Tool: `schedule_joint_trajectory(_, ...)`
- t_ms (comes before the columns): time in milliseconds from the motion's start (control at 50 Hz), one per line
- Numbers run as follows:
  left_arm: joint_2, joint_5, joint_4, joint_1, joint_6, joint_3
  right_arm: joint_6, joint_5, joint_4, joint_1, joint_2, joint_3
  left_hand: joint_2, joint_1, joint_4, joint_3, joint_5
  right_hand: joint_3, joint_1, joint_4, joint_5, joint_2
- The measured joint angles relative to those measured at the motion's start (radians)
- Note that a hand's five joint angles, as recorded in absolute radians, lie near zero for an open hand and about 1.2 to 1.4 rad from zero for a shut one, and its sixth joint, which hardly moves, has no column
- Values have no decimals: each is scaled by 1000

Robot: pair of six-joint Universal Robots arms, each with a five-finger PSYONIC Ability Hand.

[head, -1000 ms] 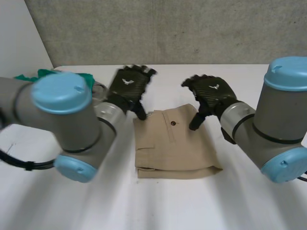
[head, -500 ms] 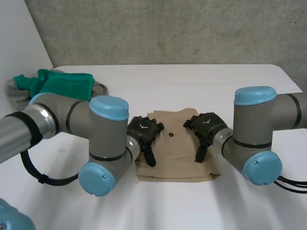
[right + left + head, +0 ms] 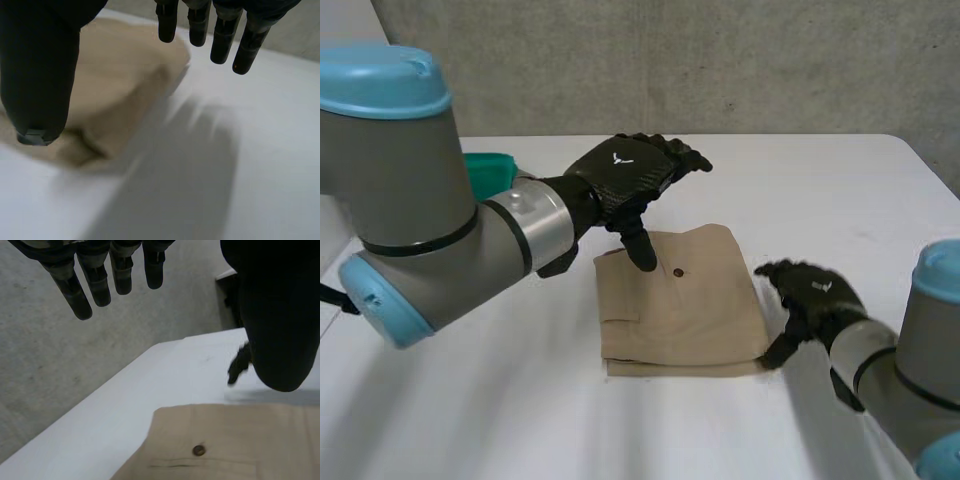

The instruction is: Fold the laundry.

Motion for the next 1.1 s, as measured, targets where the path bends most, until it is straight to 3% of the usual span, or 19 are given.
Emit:
schedule_joint_trajectory(180, 16, 33, -12, 1, -33, -20, 21, -56, -78, 9, 79, 36, 0, 0, 0, 0, 0, 0, 0, 0, 0, 0)
schedule_joint_trajectory(660, 12, 26, -10, -8, -33, -39, 40, -54, -131, 66, 265, -182, 0, 0, 0, 0, 0, 37, 32, 2, 32, 46)
schedule_joint_trajectory(700, 13, 26, -10, -8, -33, -41, 41, -54, -132, 72, 278, -199, 0, 0, 0, 0, 0, 119, 118, 87, 98, 139)
schedule_joint_trajectory(720, 14, 26, -10, -8, -33, -42, 41, -54, -132, 74, 283, -206, 0, 0, 0, 0, 0, 269, 269, 242, 216, 294)
schedule_joint_trajectory(800, 14, 26, -10, -7, -34, -43, 41, -54, -132, 79, 302, -235, 0, 0, 0, 0, 0, 395, 371, 369, 318, 428)
schedule_joint_trajectory(820, 14, 26, -10, -7, -34, -43, 41, -54, -132, 80, 309, -247, 0, 0, 0, 0, 0, 682, 553, 654, 559, 709)
schedule_joint_trajectory(840, 15, 26, -10, -7, -34, -43, 43, -54, -131, 80, 325, -275, 0, 0, 0, 0, 0, 822, 678, 878, 760, 903)
schedule_joint_trajectory(1040, 15, 25, -9, -5, -34, -43, 64, -55, -114, 54, 403, -473, 0, 0, 0, 0, 0, 879, 749, 953, 817, 962)
schedule_joint_trajectory(1100, 16, 25, -9, -5, -33, -43, 66, -55, -69, -15, 460, -626, 0, 0, 0, 0, 0, 879, 769, 954, 817, 962)
